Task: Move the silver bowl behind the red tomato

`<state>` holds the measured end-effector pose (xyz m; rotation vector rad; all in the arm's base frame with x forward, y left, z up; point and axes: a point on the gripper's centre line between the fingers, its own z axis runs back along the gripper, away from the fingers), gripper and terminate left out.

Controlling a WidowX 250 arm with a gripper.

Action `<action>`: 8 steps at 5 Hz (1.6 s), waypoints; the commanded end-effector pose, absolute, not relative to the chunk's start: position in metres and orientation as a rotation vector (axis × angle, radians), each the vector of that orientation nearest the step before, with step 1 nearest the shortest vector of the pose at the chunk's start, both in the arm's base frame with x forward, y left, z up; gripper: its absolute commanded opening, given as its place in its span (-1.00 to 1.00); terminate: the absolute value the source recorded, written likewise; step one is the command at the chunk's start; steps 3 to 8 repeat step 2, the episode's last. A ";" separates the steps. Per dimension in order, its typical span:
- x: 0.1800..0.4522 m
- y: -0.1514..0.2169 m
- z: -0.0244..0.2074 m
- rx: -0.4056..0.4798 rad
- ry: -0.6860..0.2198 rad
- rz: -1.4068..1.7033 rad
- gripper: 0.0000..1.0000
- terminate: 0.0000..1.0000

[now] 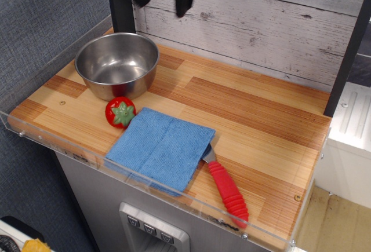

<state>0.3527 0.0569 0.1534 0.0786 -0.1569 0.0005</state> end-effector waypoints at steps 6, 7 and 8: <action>0.342 0.051 0.182 0.114 -0.241 -0.036 1.00 1.00; 0.342 0.051 0.182 0.114 -0.241 -0.036 1.00 1.00; 0.342 0.051 0.182 0.114 -0.241 -0.036 1.00 1.00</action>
